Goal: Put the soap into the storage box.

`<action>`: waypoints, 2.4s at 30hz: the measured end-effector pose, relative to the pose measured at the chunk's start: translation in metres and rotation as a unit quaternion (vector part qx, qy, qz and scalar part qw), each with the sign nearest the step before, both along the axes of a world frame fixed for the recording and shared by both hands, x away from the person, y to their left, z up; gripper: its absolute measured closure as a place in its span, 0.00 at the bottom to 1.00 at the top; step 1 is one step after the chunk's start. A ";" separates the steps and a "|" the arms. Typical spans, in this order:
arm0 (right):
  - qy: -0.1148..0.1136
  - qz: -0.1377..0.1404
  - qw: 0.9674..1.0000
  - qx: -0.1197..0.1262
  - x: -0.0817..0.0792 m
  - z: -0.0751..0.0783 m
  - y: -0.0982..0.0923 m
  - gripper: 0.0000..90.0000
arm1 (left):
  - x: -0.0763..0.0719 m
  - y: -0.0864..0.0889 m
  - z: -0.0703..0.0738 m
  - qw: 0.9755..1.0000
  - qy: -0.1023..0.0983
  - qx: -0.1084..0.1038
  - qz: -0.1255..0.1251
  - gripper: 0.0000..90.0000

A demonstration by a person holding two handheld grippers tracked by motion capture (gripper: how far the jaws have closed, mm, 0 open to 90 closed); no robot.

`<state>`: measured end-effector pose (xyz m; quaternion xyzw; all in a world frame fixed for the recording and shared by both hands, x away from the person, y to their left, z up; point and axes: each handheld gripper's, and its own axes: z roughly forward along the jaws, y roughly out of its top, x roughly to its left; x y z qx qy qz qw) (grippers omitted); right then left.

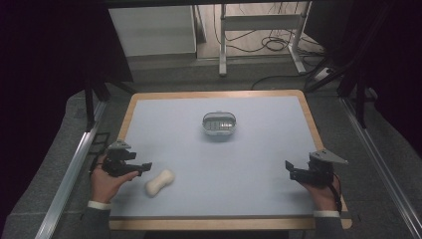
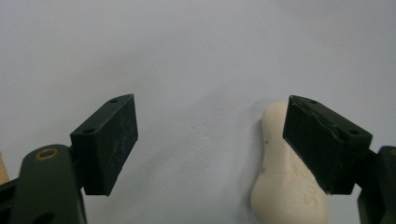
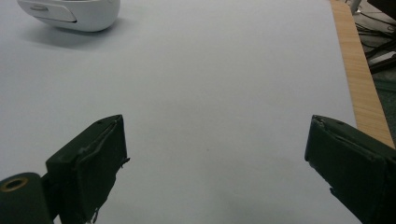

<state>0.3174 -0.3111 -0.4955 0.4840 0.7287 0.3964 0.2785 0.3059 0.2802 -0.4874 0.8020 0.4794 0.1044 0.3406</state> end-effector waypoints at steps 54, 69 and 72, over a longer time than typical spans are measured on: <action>0.016 0.004 1.000 -0.019 -0.012 -0.008 0.006 0.06 | -0.013 -0.067 -0.024 0.983 0.104 0.116 -0.100 0.34; 0.016 0.001 1.000 -0.023 -0.012 -0.008 0.006 0.06 | -0.013 -0.069 -0.024 0.981 0.094 0.134 -0.109 0.54; 0.015 0.000 1.000 -0.024 -0.012 -0.008 0.005 0.06 | -0.013 -0.066 -0.023 0.981 0.092 0.132 -0.108 0.55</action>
